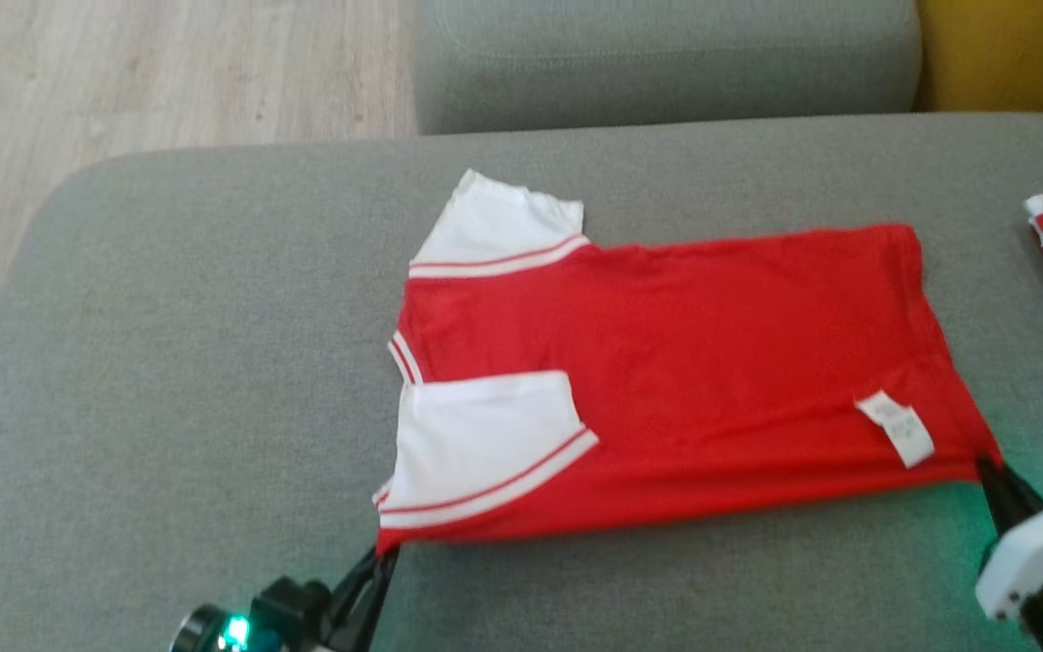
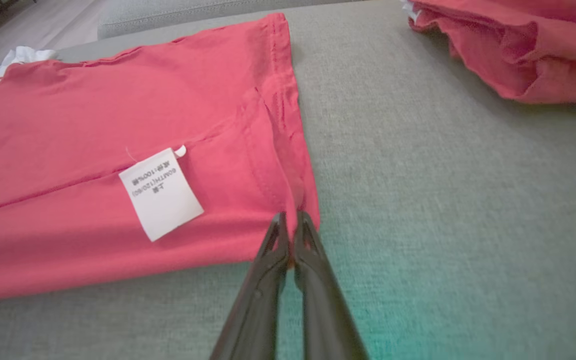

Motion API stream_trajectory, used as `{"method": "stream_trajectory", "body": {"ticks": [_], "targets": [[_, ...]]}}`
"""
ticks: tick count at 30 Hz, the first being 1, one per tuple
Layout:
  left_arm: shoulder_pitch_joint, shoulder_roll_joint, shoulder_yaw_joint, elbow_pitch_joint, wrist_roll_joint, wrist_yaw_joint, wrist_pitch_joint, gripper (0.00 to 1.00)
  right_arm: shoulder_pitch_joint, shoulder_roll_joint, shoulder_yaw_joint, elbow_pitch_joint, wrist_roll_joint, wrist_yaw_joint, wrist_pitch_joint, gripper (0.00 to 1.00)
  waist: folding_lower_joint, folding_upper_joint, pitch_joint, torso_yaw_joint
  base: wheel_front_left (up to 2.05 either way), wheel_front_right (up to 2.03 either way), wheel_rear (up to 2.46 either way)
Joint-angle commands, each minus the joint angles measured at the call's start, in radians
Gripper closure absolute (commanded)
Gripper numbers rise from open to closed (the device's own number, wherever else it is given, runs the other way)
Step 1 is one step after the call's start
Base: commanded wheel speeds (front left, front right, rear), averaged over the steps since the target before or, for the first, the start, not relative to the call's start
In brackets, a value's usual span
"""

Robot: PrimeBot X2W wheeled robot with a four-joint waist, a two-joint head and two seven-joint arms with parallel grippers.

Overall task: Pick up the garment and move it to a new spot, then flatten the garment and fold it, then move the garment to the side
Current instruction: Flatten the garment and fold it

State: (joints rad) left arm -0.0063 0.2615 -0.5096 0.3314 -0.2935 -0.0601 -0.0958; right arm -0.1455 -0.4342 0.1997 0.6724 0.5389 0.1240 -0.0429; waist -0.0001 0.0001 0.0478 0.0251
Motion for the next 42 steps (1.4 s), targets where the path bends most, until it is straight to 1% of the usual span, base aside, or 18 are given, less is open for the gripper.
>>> {"method": "stream_trajectory", "body": {"ticks": [1,6,12,23,25,26,28,30,31,32,33,34,35,36,42], "targets": [[0.003,0.028,0.036,-0.047,-0.01,0.015,0.005,1.0,0.03,-0.048,-0.002,-0.038,0.012,0.007,-0.002,1.0,0.0001,-0.0001,-0.016,0.004,0.0,0.0,0.0],[0.055,0.037,0.025,-0.087,-0.024,0.02,0.03,1.0,0.108,-0.044,-0.04,-0.08,0.013,0.007,0.006,1.0,0.0001,-0.0001,-0.036,0.009,0.0,0.0,0.0],[0.083,0.047,0.018,-0.111,-0.033,0.023,0.049,1.0,0.158,-0.032,-0.08,-0.12,-0.01,0.007,0.024,1.0,0.0001,-0.0001,-0.041,0.009,0.0,0.0,0.0],[0.106,0.05,-0.003,-0.146,-0.052,0.026,0.092,1.0,0.21,-0.002,-0.159,-0.198,-0.063,0.007,0.08,1.0,0.0001,-0.0001,-0.029,0.008,0.0,0.0,0.0],[0.103,0.052,-0.005,-0.148,-0.051,0.028,0.094,1.0,0.216,0.006,-0.167,-0.207,-0.068,0.007,0.092,0.95,0.0001,-0.0001,-0.028,0.01,0.0,0.0,0.0],[0.102,0.053,-0.006,-0.149,-0.051,0.028,0.095,1.0,0.219,0.009,-0.171,-0.211,-0.071,0.007,0.095,0.9,0.0001,-0.0001,-0.027,0.01,0.0,0.0,0.0],[0.098,0.054,-0.007,-0.15,-0.05,0.03,0.096,1.0,0.225,0.013,-0.177,-0.216,-0.075,0.007,0.103,0.85,0.0001,-0.0001,-0.027,0.011,0.0,0.0,0.0],[0.096,0.056,-0.007,-0.151,-0.051,0.031,0.096,1.0,0.23,0.016,-0.184,-0.223,-0.078,0.007,0.11,0.75,0.0001,-0.0001,-0.027,0.011,0.0,0.0,0.0],[0.096,0.057,-0.008,-0.151,-0.051,0.032,0.096,1.0,0.233,0.018,-0.188,-0.225,-0.079,0.007,0.115,0.6,0.0001,-0.0001,-0.027,0.01,0.0,0.0,0.0],[0.095,0.057,-0.009,-0.151,-0.051,0.033,0.097,1.0,0.235,0.02,-0.192,-0.229,-0.081,0.007,0.12,0.34,0.0001,-0.0001,-0.027,0.009,0.0,0.0,0.0],[0.094,0.057,-0.009,-0.15,-0.052,0.033,0.097,1.0,0.238,0.021,-0.196,-0.233,-0.083,0.007,0.124,0.0,0.0001,-0.0001,-0.026,0.008,0.0,0.0,0.0],[0.092,0.057,-0.009,-0.149,-0.053,0.034,0.098,0.96,0.24,0.022,-0.202,-0.238,-0.087,0.007,0.127,0.0,0.0001,-0.0001,-0.025,0.007,0.0,0.0,0.0],[0.09,0.058,-0.009,-0.148,-0.053,0.034,0.099,0.52,0.243,0.024,-0.209,-0.244,-0.09,0.007,0.13,0.0,0.0001,-0.0001,-0.024,0.005,0.0,0.0,0.0],[0.085,0.059,-0.009,-0.147,-0.052,0.037,0.101,0.0,0.246,0.026,-0.214,-0.25,-0.092,0.007,0.133,0.0,0.0001,-0.0001,-0.022,0.002,0.0,0.0,0.0],[0.017,0.07,0.012,-0.177,-0.045,0.046,0.104,0.0,0.255,0.044,-0.259,-0.343,-0.124,0.007,0.124,0.0,0.0001,-0.0001,-0.004,-0.02,0.0,0.0,0.0]]}}
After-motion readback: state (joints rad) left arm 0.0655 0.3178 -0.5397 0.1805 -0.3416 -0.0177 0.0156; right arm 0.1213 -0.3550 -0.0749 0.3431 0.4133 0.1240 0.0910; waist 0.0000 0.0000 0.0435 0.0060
